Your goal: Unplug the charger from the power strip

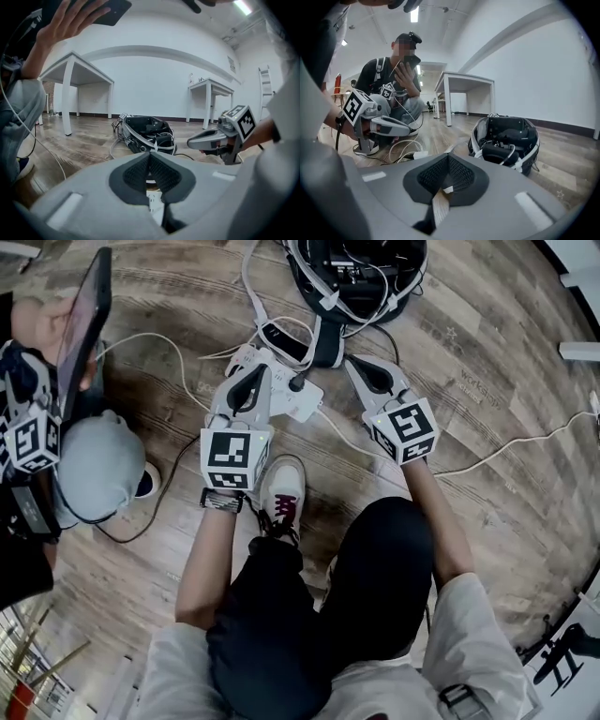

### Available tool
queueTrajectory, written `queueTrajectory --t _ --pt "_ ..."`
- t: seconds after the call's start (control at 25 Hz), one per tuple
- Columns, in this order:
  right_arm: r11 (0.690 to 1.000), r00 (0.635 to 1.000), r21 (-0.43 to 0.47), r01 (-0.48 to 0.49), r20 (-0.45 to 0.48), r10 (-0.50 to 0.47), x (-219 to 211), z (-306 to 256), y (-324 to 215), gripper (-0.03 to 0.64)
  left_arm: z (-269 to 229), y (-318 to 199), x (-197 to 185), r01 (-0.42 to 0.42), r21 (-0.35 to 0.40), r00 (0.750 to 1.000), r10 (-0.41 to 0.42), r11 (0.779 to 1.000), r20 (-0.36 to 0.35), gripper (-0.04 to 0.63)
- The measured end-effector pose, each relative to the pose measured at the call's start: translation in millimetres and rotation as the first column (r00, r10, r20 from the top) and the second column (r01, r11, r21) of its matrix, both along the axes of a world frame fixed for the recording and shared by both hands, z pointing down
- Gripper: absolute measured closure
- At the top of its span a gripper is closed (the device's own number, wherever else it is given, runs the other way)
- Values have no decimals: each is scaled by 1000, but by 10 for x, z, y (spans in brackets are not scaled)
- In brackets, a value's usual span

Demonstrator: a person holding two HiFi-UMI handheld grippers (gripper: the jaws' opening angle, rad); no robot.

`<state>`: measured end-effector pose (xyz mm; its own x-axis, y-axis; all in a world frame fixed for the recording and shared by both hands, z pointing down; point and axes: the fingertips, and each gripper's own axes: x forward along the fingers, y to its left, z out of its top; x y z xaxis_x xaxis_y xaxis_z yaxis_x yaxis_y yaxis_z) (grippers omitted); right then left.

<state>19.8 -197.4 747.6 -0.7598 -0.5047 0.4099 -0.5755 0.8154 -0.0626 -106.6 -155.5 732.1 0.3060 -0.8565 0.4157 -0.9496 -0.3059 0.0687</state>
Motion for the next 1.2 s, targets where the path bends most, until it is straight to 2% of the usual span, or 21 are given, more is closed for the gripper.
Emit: queueTrajectory --t 0.08,0.24,0.48,0.72,0.84,1.2 --pt "1000 1000 27 -5 10 5 17 -216 -53 615 -145 -35 -49 17 20 1000 -17 1000 -10 589" --pt "999 995 12 -39 94 38 12 -684 -64 615 -460 -56 -155 48 47 999 -47 998 -16 589" --pt "993 993 107 -42 116 29 -46 -1460 -196 615 -1136 -227 -169 34 123 999 -34 992 1 589" --pt "983 990 180 -45 141 19 -102 -2162 -296 615 -1816 -318 -78 -24 189 997 8 982 82 589" --pt "976 989 212 -45 147 14 -114 -2497 -327 615 -2099 -324 -5 -53 217 995 32 975 98 589" --pt "972 987 217 -86 151 54 -55 -3505 -273 615 -3050 -343 96 -73 216 995 56 974 82 589"
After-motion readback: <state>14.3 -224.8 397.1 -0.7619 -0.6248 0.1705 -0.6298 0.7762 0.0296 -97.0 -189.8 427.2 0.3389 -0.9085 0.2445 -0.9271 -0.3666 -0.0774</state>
